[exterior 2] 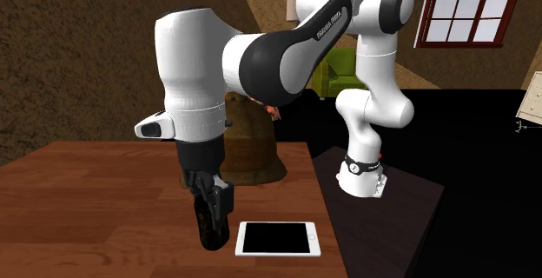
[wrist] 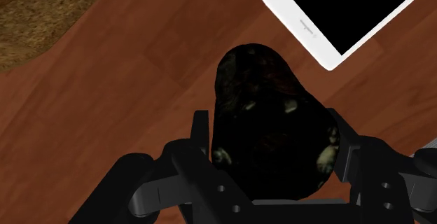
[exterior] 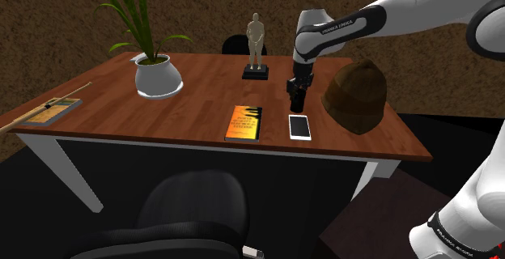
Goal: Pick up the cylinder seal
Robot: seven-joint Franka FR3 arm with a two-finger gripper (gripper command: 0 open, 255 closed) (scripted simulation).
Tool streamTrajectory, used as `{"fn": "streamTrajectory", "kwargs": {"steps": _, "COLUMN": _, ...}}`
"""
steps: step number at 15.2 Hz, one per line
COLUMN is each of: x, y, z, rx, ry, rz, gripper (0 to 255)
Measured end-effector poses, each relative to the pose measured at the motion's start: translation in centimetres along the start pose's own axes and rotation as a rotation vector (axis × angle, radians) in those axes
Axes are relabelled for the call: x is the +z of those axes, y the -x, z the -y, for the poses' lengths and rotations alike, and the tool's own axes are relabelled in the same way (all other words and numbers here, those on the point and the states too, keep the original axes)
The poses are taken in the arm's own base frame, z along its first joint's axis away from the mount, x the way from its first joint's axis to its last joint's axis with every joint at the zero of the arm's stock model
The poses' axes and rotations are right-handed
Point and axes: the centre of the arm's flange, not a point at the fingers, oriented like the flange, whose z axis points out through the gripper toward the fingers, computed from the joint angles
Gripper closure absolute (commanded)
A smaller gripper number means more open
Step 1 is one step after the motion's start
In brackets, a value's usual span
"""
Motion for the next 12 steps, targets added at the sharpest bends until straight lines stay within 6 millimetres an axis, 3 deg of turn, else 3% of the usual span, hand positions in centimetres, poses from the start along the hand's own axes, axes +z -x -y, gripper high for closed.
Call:
{"fn": "streamTrajectory", "kwargs": {"steps": 6, "x": -0.2, "y": 0.0, "z": 0.0, "rx": 0.0, "ry": 0.0, "rz": 0.001, "gripper": 255}}
{"fn": "streamTrajectory", "kwargs": {"steps": 12, "x": -3.0, "y": -0.1, "z": 0.0, "rx": 0.001, "ry": 0.0, "rz": 0.001, "gripper": 255}}
